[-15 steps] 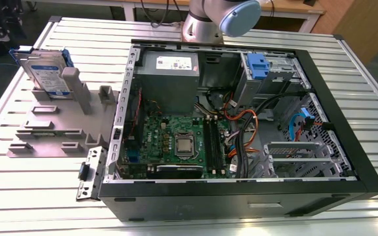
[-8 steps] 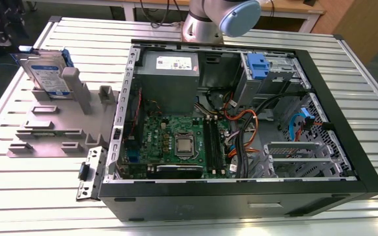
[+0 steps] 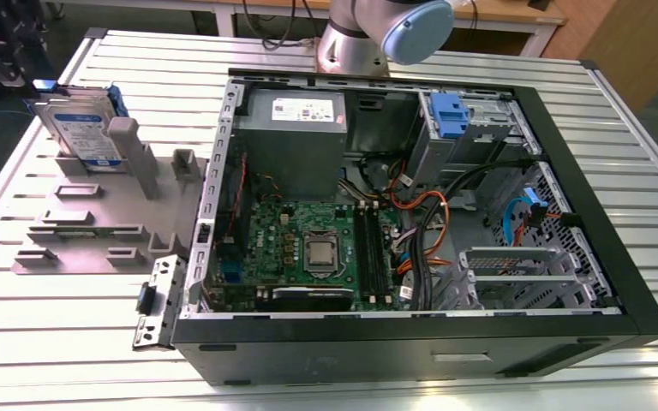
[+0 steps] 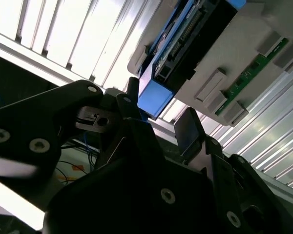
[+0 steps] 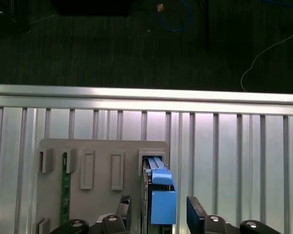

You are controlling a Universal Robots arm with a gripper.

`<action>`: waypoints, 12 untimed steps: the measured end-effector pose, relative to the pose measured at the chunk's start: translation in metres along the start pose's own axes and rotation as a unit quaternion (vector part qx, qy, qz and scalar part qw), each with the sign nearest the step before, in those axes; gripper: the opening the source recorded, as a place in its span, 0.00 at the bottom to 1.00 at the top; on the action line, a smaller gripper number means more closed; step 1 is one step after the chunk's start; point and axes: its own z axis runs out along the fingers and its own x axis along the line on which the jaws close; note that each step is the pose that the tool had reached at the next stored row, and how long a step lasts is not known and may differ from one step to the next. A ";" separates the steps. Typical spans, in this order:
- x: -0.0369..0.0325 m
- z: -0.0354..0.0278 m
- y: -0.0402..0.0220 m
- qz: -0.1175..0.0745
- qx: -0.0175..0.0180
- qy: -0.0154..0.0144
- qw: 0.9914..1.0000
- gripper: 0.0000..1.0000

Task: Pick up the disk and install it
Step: 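Pick up the disk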

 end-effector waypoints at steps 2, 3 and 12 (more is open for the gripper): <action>0.0000 0.0026 0.0004 0.000 0.001 0.000 1.000 0.56; 0.0001 0.0041 0.0006 0.000 0.002 0.000 1.000 0.56; 0.0004 0.0194 0.0006 0.000 0.007 0.000 1.000 0.56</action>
